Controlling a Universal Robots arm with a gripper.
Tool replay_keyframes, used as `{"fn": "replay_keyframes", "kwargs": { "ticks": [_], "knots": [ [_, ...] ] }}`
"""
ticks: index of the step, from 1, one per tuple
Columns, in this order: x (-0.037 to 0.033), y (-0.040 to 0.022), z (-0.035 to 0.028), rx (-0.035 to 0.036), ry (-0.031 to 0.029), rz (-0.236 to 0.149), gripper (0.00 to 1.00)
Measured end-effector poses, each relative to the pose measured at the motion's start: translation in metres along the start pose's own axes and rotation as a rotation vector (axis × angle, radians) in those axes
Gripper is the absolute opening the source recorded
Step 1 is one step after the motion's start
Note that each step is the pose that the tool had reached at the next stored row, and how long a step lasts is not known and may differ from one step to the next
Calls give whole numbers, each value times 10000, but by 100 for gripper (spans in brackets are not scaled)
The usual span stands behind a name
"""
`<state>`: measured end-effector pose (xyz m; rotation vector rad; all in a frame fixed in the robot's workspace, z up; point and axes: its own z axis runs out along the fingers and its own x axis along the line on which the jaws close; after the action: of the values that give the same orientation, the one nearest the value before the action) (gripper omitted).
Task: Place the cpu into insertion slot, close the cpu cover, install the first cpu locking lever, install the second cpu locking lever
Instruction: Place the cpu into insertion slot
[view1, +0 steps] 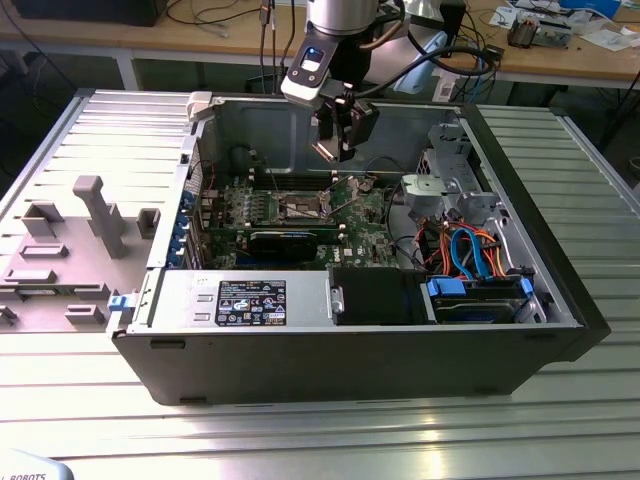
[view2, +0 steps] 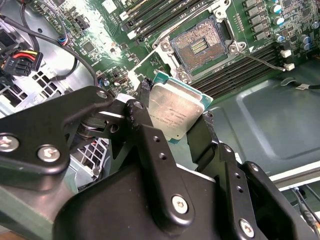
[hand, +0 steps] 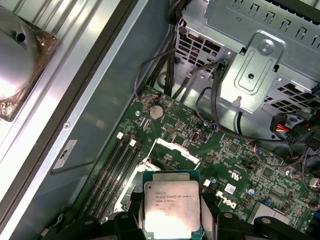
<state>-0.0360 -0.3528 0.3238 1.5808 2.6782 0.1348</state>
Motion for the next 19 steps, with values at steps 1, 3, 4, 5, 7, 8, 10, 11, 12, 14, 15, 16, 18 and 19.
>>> {"fn": "replay_keyframes", "kwargs": {
  "ticks": [1, 3, 4, 5, 7, 8, 10, 11, 12, 14, 15, 16, 18, 19],
  "knots": [
    [0, 0, 0, 0, 0, 4, 54],
    [0, 0, 1, 0, -1, 11, 54],
    [0, 0, 1, 0, -1, 13, 54],
    [0, 0, 1, 0, -2, 18, 54],
    [0, 0, 2, 0, -3, 31, 54],
    [0, 0, 2, 0, -4, 36, 54],
    [0, 0, 2, 0, -4, 41, 54],
    [0, 0, 3, -1, -4, 47, 54],
    [0, 0, 3, 0, -5, 49, 54],
    [0, 0, 3, -1, -5, 56, 54],
    [0, 0, 4, -1, -6, 62, 54],
    [0, 0, 4, -1, -6, 70, 54],
    [0, 0, 5, -1, -7, 84, 54],
    [0, -1, 5, -1, -8, 94, 54]
  ]
}}
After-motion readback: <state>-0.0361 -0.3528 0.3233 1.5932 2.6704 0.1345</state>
